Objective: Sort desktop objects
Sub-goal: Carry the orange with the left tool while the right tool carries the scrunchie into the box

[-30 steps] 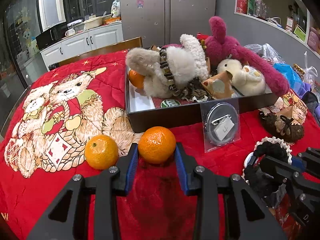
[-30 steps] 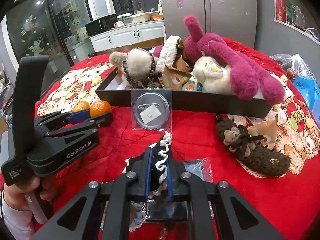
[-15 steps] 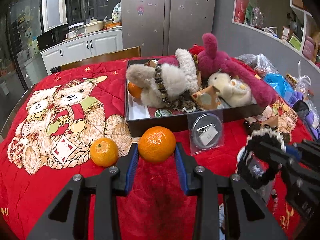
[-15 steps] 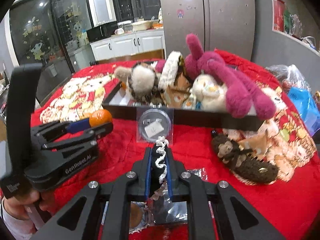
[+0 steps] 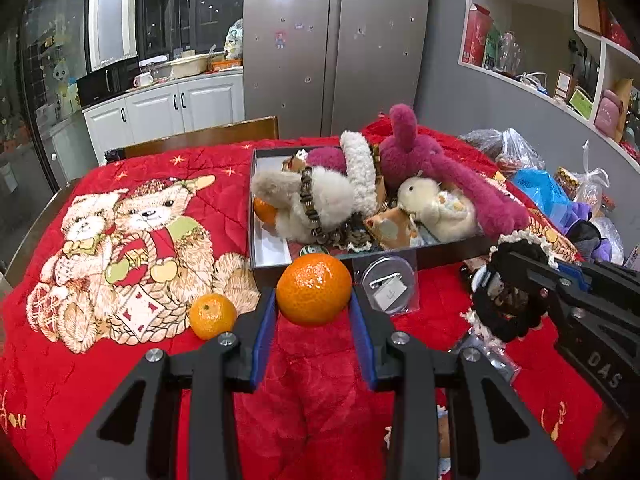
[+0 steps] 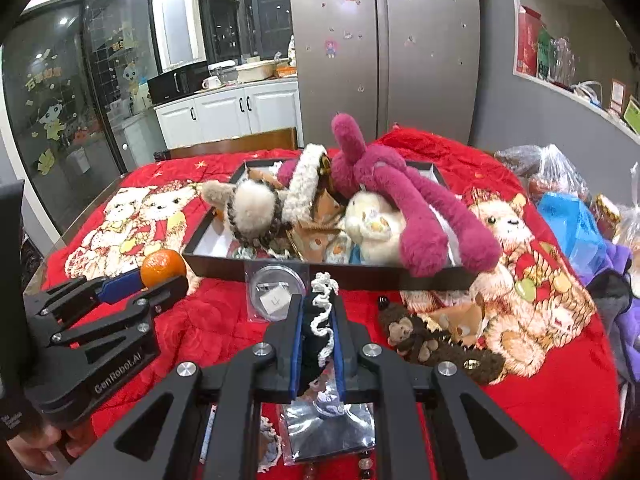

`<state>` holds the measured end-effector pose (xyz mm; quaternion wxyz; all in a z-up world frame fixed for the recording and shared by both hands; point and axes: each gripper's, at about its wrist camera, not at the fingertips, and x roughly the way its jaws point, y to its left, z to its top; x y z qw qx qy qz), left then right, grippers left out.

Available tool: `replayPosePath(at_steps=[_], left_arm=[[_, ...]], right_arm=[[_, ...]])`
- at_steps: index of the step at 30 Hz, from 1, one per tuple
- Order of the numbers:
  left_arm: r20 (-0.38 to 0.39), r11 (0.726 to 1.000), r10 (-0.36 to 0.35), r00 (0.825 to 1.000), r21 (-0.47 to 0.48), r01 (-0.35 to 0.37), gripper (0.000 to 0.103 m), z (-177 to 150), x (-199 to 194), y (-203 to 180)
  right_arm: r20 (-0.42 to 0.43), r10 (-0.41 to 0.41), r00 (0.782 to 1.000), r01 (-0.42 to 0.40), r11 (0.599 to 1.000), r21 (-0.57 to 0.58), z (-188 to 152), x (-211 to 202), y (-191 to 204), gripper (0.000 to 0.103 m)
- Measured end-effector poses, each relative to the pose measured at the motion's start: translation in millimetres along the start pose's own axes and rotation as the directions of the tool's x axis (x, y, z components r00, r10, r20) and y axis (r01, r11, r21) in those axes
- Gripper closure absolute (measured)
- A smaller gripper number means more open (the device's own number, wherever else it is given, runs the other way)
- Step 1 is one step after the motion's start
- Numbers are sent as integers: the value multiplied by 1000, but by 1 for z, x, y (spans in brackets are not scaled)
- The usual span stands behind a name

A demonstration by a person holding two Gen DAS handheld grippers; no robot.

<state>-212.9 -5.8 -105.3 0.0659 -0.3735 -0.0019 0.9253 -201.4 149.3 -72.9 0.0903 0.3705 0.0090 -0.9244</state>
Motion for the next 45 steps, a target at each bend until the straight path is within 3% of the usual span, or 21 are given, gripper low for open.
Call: replayPosePath(at_steps=[3, 13, 29, 37, 45], left_arm=[[18, 1000, 6, 1000, -1, -6, 67, 6, -9, -2], [63, 1000, 16, 998, -16, -15, 67, 27, -32, 4], [84, 1000, 25, 996, -11, -24, 67, 42, -37, 6], [72, 1000, 8, 997, -23, -6, 66, 58, -20, 6], [58, 1000, 20, 998, -2, -20, 67, 86, 25, 1]], right_arm=[[19, -51, 999, 52, 998, -36, 7, -5, 8, 90], [63, -40, 997, 46, 995, -94, 29, -20, 33, 90], [105, -36, 994, 49, 992, -120, 47, -33, 45, 90], [97, -32, 995, 44, 992, -120, 64, -25, 42, 90], [69, -11, 998, 19, 993, -114, 91, 8, 32, 90]])
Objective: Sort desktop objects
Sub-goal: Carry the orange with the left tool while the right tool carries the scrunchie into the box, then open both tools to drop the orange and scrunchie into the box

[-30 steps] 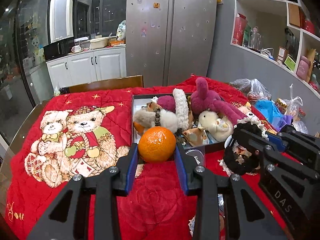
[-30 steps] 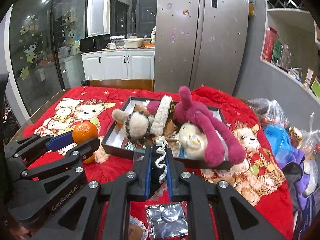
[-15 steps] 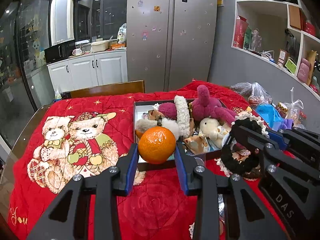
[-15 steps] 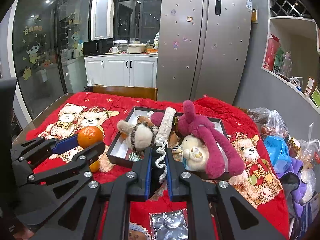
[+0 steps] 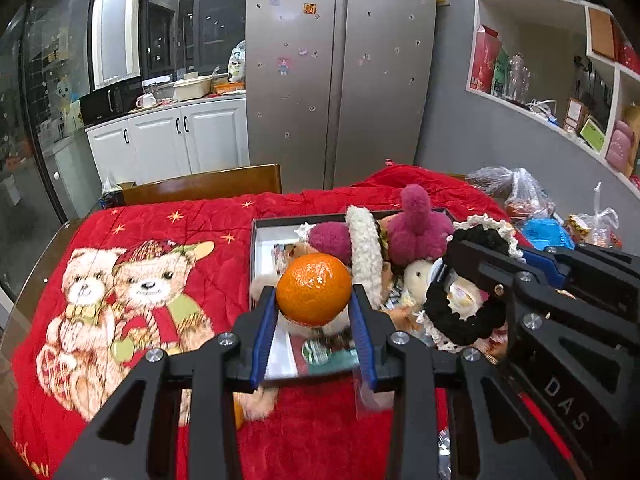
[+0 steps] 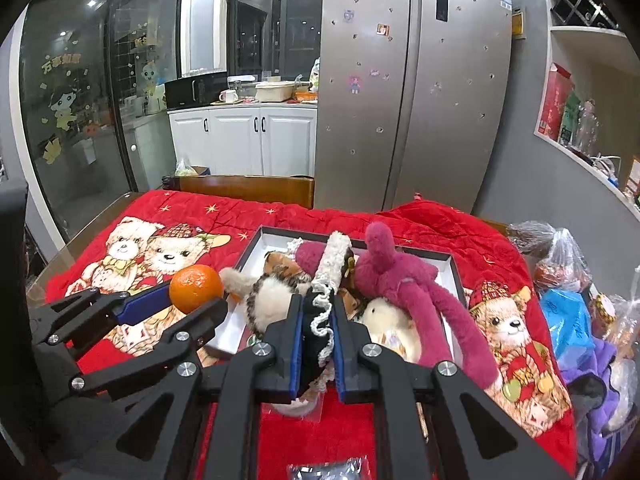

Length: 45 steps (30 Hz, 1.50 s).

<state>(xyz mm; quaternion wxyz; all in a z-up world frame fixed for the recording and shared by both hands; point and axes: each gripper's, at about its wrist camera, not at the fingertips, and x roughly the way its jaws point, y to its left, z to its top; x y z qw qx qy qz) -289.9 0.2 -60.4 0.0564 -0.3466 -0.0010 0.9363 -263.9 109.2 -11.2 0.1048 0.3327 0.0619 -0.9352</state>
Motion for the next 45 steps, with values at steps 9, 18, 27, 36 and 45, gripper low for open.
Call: replayPosePath(at_steps=[9, 18, 27, 36, 45], left_arm=[[-27, 1000, 16, 1000, -6, -16, 67, 22, 66, 10], [-49, 1000, 28, 998, -9, -29, 67, 15, 91, 18], [-46, 1000, 30, 999, 6, -30, 66, 14, 91, 13], [29, 997, 78, 997, 2, -78, 12, 22, 72, 18], [4, 997, 70, 998, -30, -70, 12, 20, 77, 27]], right_arm=[[-29, 18, 999, -17, 1000, 17, 23, 57, -20, 90], [-59, 27, 998, -25, 999, 35, 25, 88, -29, 90], [-67, 16, 998, -14, 999, 30, 23, 91, -30, 90], [-15, 0, 1000, 1, 997, 71, 28, 78, -36, 33], [-38, 13, 999, -11, 998, 65, 28, 79, -38, 32]])
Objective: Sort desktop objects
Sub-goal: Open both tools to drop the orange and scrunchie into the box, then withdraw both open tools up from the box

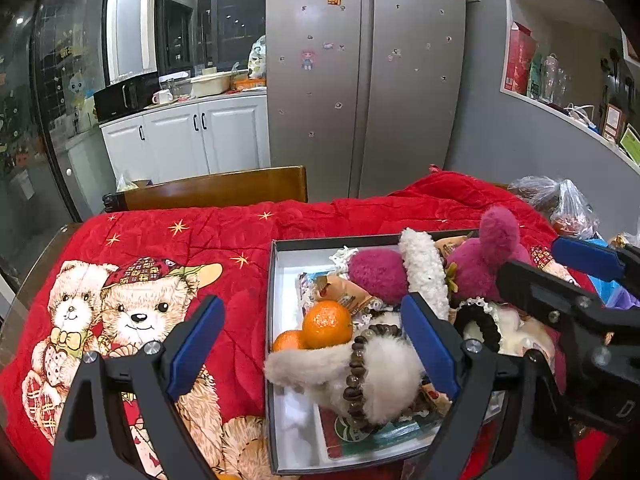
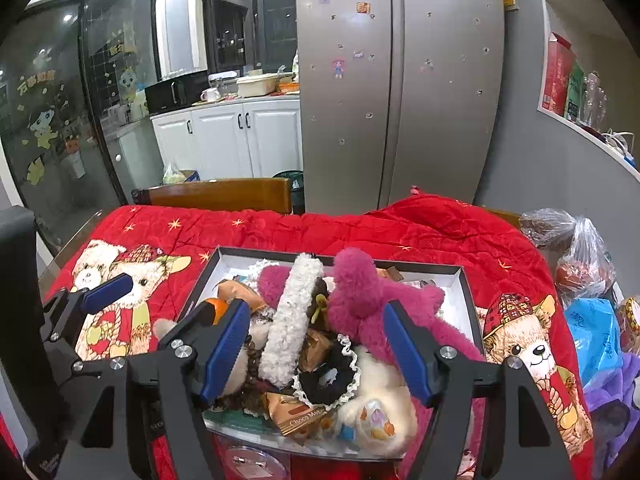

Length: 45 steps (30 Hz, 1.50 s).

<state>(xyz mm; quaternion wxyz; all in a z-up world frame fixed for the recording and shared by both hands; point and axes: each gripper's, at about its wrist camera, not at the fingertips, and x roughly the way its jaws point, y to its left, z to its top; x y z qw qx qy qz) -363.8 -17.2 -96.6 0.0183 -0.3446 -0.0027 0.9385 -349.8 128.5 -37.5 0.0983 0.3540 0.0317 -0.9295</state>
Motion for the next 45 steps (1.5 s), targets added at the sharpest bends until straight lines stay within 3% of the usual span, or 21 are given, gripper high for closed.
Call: replayPosePath(at_steps=[6, 9, 11, 18, 27, 37, 41, 45], left_arm=[[15, 1000, -12, 1000, 12, 12, 12, 6, -16, -2], [13, 999, -36, 999, 19, 36, 7, 10, -33, -3], [32, 999, -43, 999, 25, 42, 5, 11, -53, -3], [97, 998, -35, 995, 48, 31, 1, 5, -127, 0], [189, 999, 9, 982, 46, -18, 1, -22, -201, 19], [113, 999, -35, 993, -35, 39, 1, -94, -165, 48], [106, 999, -33, 994, 19, 31, 1, -108, -146, 37], [89, 997, -4, 996, 78, -3, 1, -116, -124, 27]], right_arm=[[20, 2, 1000, -2, 1000, -12, 3, -18, -7, 32], [45, -13, 999, 15, 999, -46, 5, -38, -15, 30], [71, -38, 997, 42, 997, -57, 6, -59, -24, 24], [154, -60, 986, 67, 997, -36, -2, -124, -40, 21], [219, -54, 974, 75, 994, -86, -30, -187, -20, 21], [192, -34, 981, 41, 999, -33, -86, -183, -26, 20], [174, -31, 984, 31, 1000, -1, -107, -157, -33, 20], [131, -74, 989, 73, 997, 8, -112, -130, -40, 20]])
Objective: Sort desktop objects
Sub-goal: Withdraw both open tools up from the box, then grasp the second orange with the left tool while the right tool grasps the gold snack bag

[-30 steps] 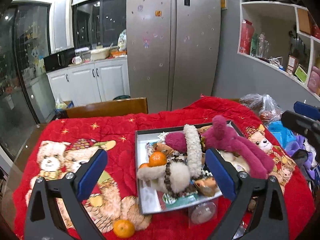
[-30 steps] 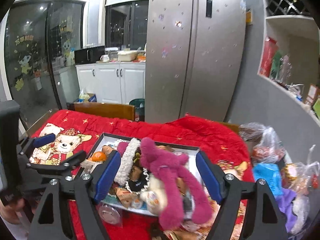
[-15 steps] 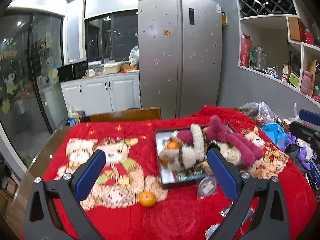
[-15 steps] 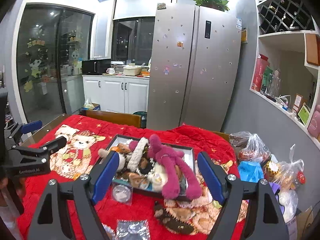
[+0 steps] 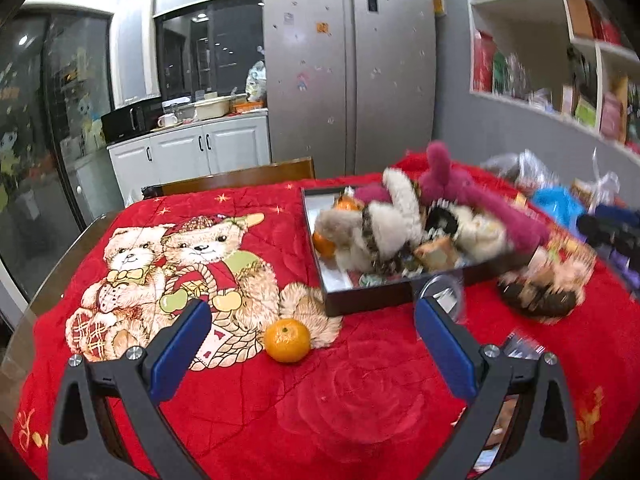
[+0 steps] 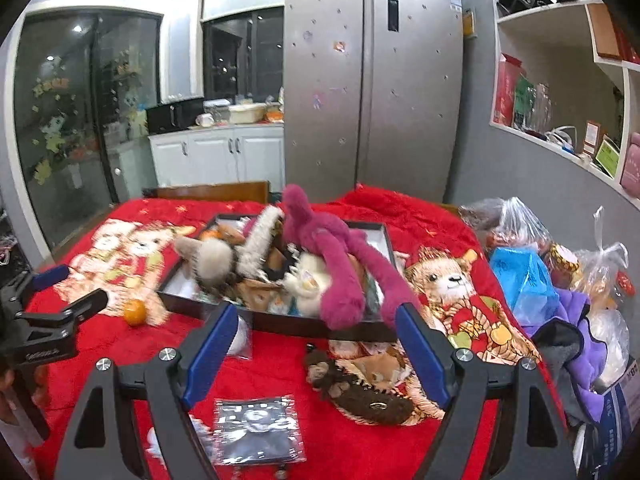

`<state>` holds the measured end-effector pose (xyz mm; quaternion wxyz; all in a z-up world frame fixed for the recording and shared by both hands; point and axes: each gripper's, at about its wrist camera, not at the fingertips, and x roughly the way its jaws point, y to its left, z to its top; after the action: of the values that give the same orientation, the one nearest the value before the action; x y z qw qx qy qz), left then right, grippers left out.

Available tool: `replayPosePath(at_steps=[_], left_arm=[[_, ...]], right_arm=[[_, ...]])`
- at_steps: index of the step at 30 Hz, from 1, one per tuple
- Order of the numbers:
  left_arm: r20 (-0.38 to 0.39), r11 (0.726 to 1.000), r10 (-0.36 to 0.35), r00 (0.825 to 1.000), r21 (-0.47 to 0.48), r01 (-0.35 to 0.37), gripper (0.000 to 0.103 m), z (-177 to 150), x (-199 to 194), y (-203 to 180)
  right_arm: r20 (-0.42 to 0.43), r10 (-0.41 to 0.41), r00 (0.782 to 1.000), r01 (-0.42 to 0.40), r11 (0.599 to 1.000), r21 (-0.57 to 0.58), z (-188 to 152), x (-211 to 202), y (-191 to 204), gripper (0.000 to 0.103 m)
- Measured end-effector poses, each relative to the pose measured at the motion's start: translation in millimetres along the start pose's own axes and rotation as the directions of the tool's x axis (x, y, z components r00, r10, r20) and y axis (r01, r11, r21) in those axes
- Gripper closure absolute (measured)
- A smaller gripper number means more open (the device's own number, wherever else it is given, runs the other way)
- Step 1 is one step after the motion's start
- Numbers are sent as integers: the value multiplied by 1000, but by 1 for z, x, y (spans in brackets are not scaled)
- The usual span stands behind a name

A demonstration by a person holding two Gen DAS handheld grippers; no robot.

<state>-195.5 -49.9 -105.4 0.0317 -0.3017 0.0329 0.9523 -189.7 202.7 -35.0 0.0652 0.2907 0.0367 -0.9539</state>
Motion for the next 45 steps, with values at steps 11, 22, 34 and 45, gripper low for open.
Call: replayPosePath(at_steps=[11, 22, 34, 45], left_arm=[[-127, 998, -1, 992, -59, -6, 1, -16, 54, 8], [-282, 991, -41, 959, -135, 3, 2, -29, 97, 18], [-320, 994, 5, 948, -104, -41, 24, -31, 105, 16], [-294, 997, 37, 955, -58, -56, 65, -29, 96, 8]], right_arm=[[-88, -77, 993, 82, 995, 54, -27, 61, -26, 20], [-208, -66, 976, 97, 985, 140, -56, 103, -45, 20], [-251, -25, 968, 74, 979, 191, -61, 119, -43, 20], [-257, -48, 965, 75, 993, 95, -52, 105, -22, 72]])
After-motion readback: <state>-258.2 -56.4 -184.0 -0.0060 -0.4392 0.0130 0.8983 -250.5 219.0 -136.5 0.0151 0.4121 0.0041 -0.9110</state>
